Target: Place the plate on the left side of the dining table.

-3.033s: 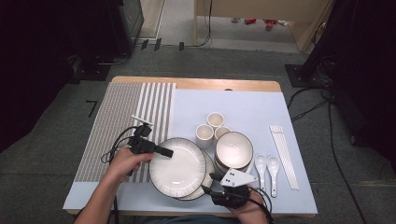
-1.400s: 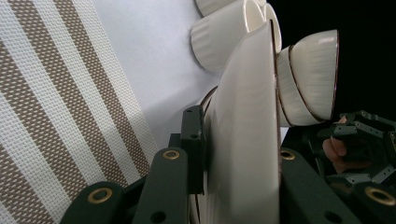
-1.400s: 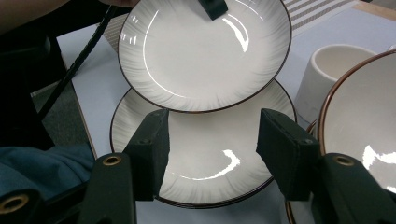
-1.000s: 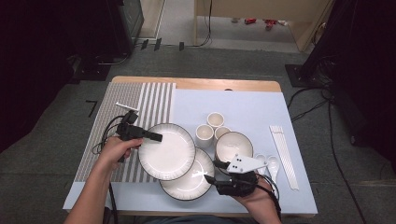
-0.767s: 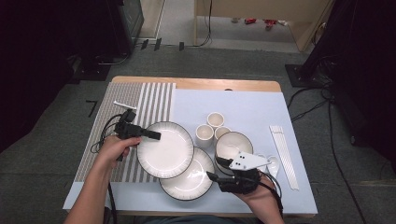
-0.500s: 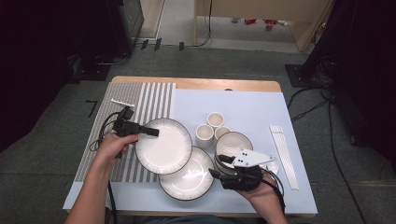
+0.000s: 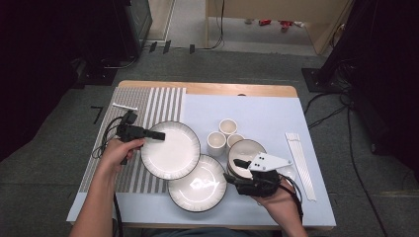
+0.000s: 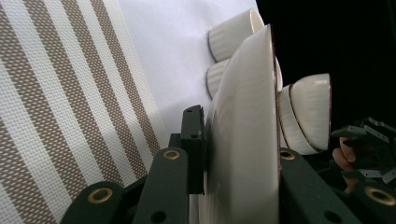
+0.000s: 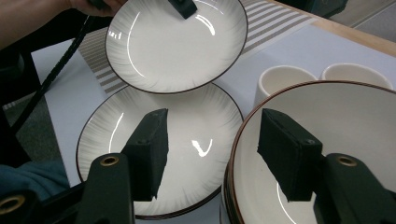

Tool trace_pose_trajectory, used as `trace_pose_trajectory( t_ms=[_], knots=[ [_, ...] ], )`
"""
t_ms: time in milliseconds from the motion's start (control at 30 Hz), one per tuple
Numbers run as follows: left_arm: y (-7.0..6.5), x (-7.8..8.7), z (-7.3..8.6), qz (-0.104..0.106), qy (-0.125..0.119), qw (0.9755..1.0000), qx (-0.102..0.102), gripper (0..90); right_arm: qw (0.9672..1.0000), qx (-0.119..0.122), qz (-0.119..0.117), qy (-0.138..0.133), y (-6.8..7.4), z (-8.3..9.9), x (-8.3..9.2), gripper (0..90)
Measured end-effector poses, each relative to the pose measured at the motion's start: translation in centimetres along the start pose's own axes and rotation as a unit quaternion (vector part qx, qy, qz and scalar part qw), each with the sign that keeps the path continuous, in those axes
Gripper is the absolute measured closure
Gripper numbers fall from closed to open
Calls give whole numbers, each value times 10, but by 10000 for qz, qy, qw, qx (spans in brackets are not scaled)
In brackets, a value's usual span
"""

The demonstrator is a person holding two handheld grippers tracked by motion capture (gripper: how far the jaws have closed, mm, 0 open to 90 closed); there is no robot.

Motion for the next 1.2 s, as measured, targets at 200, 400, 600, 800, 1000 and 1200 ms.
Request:
trace_pose_trajectory(
  t_ms=[200, 400, 600, 800, 1000, 1200],
  knots=[
    [4, 5, -4, 25, -100, 9999, 65, 777, 10000, 57, 9, 33, -6, -1, 1, 424],
    [6, 9, -7, 2, -158, 9998, 73, 776, 10000, 35, 56, 54, -12, -1, 1, 424],
    [9, 13, -8, -41, -214, 9997, 110, 776, 9999, -5, 105, 56, -19, 1, 5, 424],
    [13, 21, -10, -52, -292, 9995, 138, 776, 10000, -5, 15, -28, -12, 2, 6, 432],
    [17, 28, -12, -62, -400, 9990, 195, 777, 9999, -8, -70, -72, -4, -2, 8, 440],
    [19, 31, -18, -119, -407, 9989, 206, 776, 10000, 14, -53, -33, -6, -2, 5, 440]
  ],
)
Point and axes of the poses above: each handheld gripper's, and its own axes: x roughly backward along the jaws, z roughly out of its underside, y roughly to its left, the point moved 2 cm from there along -x, roughly forward along the jaws, and after that the axes turned 9 degrees about x, right-handed, at the moved point
